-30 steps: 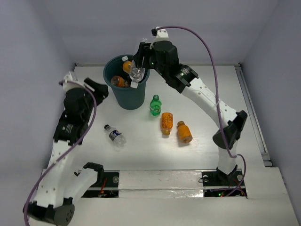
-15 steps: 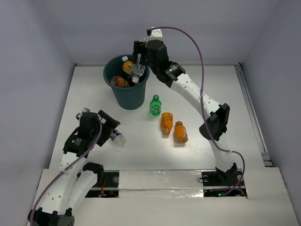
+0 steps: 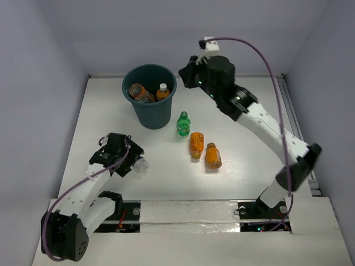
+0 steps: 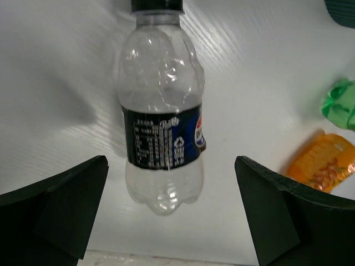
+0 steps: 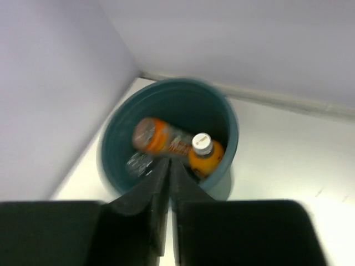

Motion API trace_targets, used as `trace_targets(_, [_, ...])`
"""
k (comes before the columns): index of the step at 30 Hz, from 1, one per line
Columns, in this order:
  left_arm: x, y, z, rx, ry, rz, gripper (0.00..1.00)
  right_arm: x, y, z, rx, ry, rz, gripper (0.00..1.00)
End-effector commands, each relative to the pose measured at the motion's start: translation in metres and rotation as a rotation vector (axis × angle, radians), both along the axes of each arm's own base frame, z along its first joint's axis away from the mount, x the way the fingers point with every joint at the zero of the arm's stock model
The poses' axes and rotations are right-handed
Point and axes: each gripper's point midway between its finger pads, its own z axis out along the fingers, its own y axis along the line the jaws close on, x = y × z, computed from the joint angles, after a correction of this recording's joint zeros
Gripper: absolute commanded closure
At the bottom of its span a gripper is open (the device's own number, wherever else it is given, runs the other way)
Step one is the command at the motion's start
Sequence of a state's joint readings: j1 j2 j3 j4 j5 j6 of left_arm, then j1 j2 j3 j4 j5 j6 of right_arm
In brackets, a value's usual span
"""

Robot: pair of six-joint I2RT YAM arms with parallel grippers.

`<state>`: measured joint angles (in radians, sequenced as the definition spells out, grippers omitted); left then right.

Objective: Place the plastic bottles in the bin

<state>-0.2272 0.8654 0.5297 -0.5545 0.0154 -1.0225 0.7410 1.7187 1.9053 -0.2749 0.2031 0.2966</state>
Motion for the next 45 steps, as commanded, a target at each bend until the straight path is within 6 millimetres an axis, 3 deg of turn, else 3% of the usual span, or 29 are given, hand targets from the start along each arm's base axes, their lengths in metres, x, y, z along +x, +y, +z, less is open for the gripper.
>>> trace_targets(1, [0.02,0.01,-0.006,0.064,-0.048,0.017,0.01,-0.044,-0.018,0.027,0.131,-0.044,0.066,0.95])
trace_targets(2, [0.024,0.011,-0.011,0.076,-0.043,0.013,0.01,-0.047,-0.019,-0.013,0.09,0.023,0.07,0.94])
trace_targets(3, [0.026,0.011,-0.014,0.082,-0.041,0.008,0.01,-0.052,-0.022,-0.026,0.081,0.049,0.068,0.83])
trace_targets(5, [0.031,0.011,-0.02,0.087,-0.03,0.004,0.03,-0.06,-0.031,-0.045,0.077,0.08,0.057,0.52])
trace_targets(6, [0.033,0.011,-0.021,0.088,-0.032,0.001,0.04,-0.062,-0.034,-0.074,0.044,0.123,0.047,0.28])
trace_targets(8, [0.037,0.012,-0.025,0.099,-0.03,0.004,0.12,-0.065,-0.037,-0.09,0.024,0.146,0.043,0.15])
trace_targets(9, [0.038,0.014,-0.026,0.112,-0.034,0.004,0.16,-0.066,-0.037,-0.108,0.004,0.177,0.046,0.1])
trace_targets(14, [0.044,0.018,-0.028,0.128,-0.057,0.005,0.49,-0.061,-0.027,-0.156,-0.057,0.246,0.062,0.08])
trace_targets(16, [0.047,0.017,-0.024,0.131,-0.075,-0.004,0.6,-0.056,-0.026,-0.167,-0.078,0.275,0.061,0.08])
trace_targets(17, [0.049,0.017,-0.019,0.128,-0.096,-0.007,0.67,-0.052,-0.022,-0.162,-0.077,0.276,0.064,0.08])
trace_targets(18, [0.051,0.015,-0.014,0.122,-0.111,-0.01,0.71,-0.044,-0.023,-0.177,-0.106,0.308,0.045,0.08])
trace_targets(20, [0.053,0.015,-0.001,0.116,-0.145,-0.014,0.74,-0.038,-0.02,-0.18,-0.131,0.313,0.04,0.08])
trace_targets(23, [0.055,0.013,0.029,0.101,-0.214,-0.016,0.75,-0.023,-0.028,-0.202,-0.177,0.353,-0.006,0.09])
trace_targets(25, [0.059,0.007,0.062,0.063,-0.289,-0.032,0.75,-0.016,-0.032,-0.212,-0.2,0.373,-0.032,0.1])
trace_targets(29, [0.064,0.0,0.153,-0.009,-0.532,-0.039,0.74,-0.008,-0.037,-0.222,-0.215,0.393,-0.07,0.14])
trace_targets(30, [0.069,0.0,0.191,-0.02,-0.616,-0.031,0.73,-0.007,-0.037,-0.224,-0.219,0.395,-0.073,0.16])
trace_targets(32, [0.077,-0.001,0.222,-0.017,-0.666,-0.031,0.73,-0.004,-0.037,-0.227,-0.225,0.395,-0.083,0.18])
trace_targets(33, [0.081,-0.001,0.263,-0.013,-0.749,-0.04,0.73,-0.003,-0.036,-0.227,-0.228,0.394,-0.082,0.19])
trace_targets(35, [0.096,0.0,0.289,0.015,-0.784,-0.043,0.73,0.001,-0.035,-0.227,-0.235,0.386,-0.085,0.21])
trace_targets(36, [0.098,0.003,0.329,0.029,-0.864,-0.035,0.73,0.002,-0.035,-0.228,-0.24,0.385,-0.085,0.24])
trace_targets(38, [0.119,0.007,0.347,0.103,-0.876,-0.04,0.73,0.003,-0.036,-0.232,-0.259,0.391,-0.09,0.26])
trace_targets(39, [0.122,0.012,0.38,0.124,-0.943,-0.017,0.73,0.003,-0.036,-0.234,-0.264,0.394,-0.091,0.29])
trace_targets(40, [0.129,0.013,0.387,0.155,-0.954,-0.023,0.73,0.003,-0.037,-0.234,-0.266,0.396,-0.091,0.3])
trace_targets(41, [0.149,0.01,0.384,0.169,-0.937,-0.025,0.73,0.002,-0.037,-0.234,-0.264,0.396,-0.092,0.31])
trace_targets(42, [0.154,0.01,0.404,0.169,-0.977,-0.022,0.73,0.002,-0.037,-0.237,-0.267,0.4,-0.092,0.33])
trace_targets(44, [0.187,0.003,0.391,0.189,-0.936,-0.041,0.72,0.001,-0.037,-0.237,-0.264,0.407,-0.09,0.35])
trace_targets(45, [0.194,0.002,0.396,0.191,-0.945,-0.042,0.72,0.0,-0.036,-0.236,-0.262,0.409,-0.082,0.36])
